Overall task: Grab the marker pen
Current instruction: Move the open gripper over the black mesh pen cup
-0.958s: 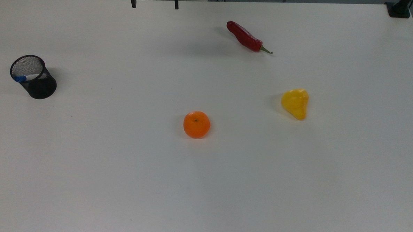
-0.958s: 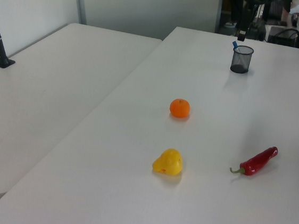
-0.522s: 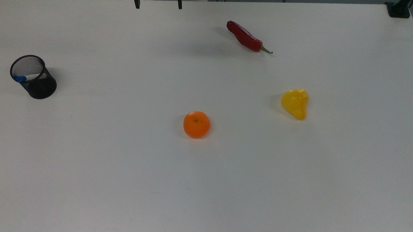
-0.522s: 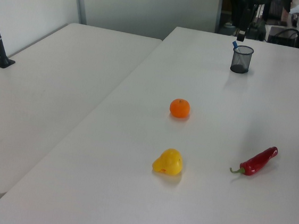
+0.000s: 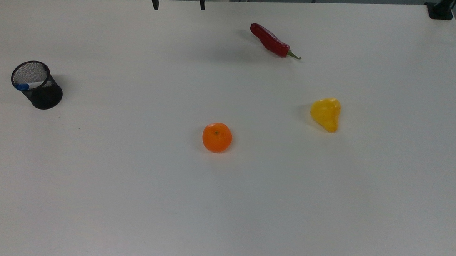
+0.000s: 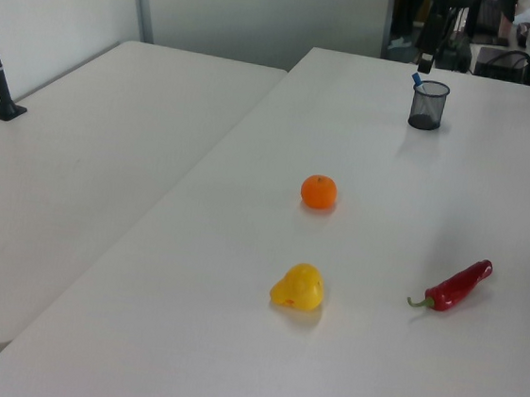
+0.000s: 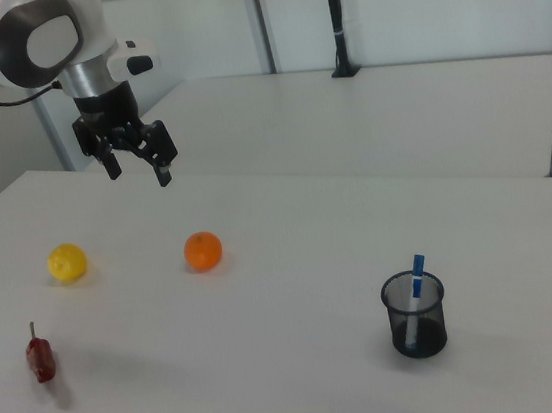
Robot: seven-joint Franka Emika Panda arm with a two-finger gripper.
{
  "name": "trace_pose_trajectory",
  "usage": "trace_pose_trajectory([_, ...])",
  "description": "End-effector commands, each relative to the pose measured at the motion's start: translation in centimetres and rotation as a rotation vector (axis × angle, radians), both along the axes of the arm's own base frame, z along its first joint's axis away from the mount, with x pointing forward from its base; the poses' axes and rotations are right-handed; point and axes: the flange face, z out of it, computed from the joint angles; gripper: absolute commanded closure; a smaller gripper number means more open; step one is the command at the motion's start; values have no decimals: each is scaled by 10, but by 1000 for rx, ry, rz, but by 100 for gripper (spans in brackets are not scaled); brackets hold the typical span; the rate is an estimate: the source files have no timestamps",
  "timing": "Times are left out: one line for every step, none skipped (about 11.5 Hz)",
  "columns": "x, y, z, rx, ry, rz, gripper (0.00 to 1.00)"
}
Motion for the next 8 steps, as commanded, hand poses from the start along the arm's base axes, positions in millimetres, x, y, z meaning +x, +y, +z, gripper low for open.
trace_pose_trajectory([-3,-1,3,19,-21,-22,0])
trace_pose_trajectory([-2,-4,3,17,-24,-22,0])
trace_pose_trajectory([0,-9,5,16,-49,-29,0])
trace_pose_trajectory([3,-25,8,7,-76,-55,0])
trace_pose_trajectory([6,-39,12,-2,-110,-76,0])
trace_pose_trajectory([8,-55,14,-20,-144,-101,0])
trace_pose_trajectory([12,-77,15,-44,-175,-134,0])
trace_pose_trajectory([16,-94,14,-72,-211,-157,0])
